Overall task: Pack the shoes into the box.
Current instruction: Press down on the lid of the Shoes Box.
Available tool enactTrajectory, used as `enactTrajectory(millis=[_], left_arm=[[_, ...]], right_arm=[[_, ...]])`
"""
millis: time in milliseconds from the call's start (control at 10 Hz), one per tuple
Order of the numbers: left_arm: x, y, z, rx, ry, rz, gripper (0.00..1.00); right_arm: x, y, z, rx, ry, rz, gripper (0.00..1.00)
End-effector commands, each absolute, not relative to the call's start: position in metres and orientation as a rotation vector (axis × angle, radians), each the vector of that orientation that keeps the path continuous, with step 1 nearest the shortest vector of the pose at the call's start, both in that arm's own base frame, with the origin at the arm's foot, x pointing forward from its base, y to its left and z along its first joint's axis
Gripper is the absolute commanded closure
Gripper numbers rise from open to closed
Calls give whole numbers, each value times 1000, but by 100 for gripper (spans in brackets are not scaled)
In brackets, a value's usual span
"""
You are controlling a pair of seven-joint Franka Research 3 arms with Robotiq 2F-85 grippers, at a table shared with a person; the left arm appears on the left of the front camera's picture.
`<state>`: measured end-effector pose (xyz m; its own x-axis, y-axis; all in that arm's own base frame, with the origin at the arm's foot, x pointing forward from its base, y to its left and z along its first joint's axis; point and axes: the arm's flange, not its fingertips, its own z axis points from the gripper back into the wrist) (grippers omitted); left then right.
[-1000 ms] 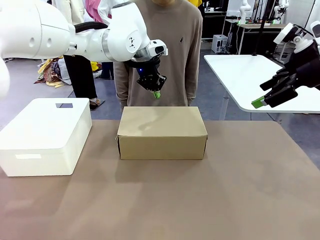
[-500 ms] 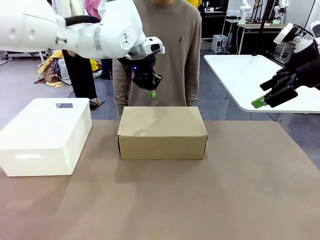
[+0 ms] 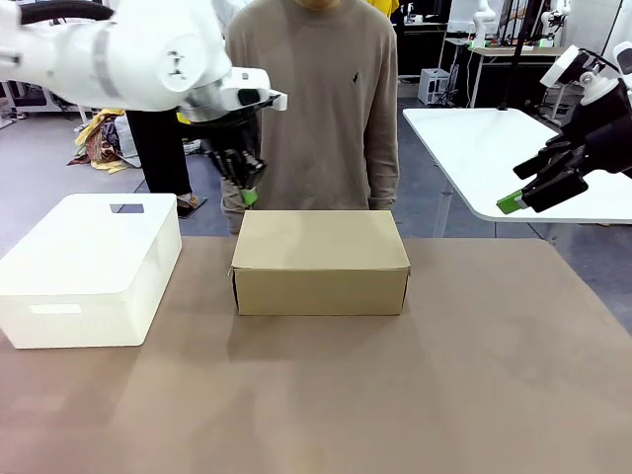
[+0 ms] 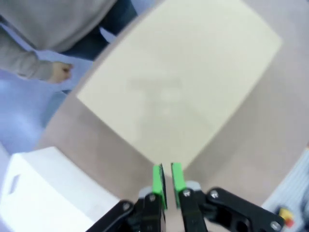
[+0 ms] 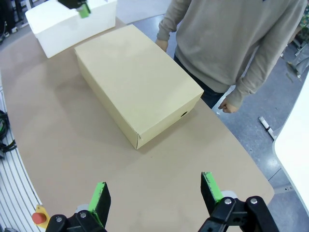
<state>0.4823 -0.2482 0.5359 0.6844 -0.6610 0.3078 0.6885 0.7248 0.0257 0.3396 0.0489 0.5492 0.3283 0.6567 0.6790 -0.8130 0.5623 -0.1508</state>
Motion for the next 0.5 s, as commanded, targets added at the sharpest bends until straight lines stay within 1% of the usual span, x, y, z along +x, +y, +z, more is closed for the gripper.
enactTrajectory(millis=[0, 200, 300, 400], left_arm=[[448, -199, 535, -125, -313, -927, 50], [439, -173, 539, -171, -313, -1030, 11], [436, -162, 538, -170, -288, -1075, 0], [434, -158, 541, -153, -283, -1130, 0]], right_arm=[[339, 51, 548, 223, -767, 949, 0], [339, 51, 548, 223, -767, 949, 0], [339, 51, 548, 223, -767, 949, 0], [339, 51, 548, 223, -767, 949, 0]])
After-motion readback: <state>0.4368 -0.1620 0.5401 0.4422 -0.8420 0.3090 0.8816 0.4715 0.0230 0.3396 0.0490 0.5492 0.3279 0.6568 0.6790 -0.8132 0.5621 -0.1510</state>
